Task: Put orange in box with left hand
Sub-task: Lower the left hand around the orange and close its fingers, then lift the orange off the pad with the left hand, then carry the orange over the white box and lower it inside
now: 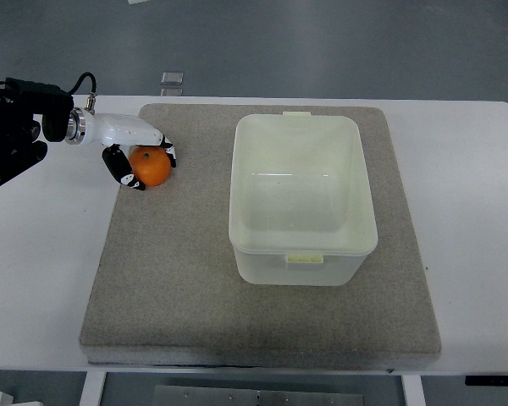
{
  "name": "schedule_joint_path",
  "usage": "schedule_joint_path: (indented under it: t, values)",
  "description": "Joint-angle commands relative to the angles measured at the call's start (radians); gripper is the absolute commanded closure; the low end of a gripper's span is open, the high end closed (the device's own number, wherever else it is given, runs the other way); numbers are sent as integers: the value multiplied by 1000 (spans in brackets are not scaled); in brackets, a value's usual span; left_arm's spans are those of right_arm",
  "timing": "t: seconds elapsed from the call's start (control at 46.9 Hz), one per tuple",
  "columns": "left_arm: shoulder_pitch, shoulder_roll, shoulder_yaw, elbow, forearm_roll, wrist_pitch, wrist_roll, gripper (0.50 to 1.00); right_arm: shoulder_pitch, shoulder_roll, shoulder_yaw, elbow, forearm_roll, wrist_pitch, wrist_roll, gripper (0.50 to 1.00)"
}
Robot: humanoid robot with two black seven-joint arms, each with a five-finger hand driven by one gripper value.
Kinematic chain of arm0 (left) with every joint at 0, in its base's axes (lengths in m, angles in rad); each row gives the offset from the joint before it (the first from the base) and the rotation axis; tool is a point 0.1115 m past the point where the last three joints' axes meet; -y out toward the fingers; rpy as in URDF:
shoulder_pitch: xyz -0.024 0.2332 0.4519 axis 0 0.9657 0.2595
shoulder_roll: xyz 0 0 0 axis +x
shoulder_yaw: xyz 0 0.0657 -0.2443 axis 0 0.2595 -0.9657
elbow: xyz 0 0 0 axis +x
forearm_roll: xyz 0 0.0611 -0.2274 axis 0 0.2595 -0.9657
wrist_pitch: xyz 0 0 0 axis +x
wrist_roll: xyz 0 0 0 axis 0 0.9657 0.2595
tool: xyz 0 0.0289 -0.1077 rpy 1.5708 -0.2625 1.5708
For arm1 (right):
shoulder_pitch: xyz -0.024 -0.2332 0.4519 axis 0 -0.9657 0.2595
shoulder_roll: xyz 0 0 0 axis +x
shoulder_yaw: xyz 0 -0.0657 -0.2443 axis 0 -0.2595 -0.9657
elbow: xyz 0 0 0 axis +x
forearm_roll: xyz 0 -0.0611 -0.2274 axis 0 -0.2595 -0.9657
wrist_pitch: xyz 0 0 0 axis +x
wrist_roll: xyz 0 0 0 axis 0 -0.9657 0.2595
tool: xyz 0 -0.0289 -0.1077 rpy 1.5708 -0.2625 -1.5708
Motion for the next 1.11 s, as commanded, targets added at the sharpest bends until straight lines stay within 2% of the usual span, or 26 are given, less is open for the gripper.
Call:
schedule_joint_path:
  t: [0.0,0.363,0.896,1.088]
  values:
    - [-4,0,-4,0,-3,3,0,1000,0,0,0,0,0,0,0,556]
    - [5,-18,-90,0,-154,13,0,1000,0,0,0,0,0,0,0,556]
    - [11,-51,-211,-8,-823,-3,0,1000,0,0,0,0,0,0,0,556]
    - [11,-61,-254,-9,-969,-4,0,1000,0,0,0,0,0,0,0,556]
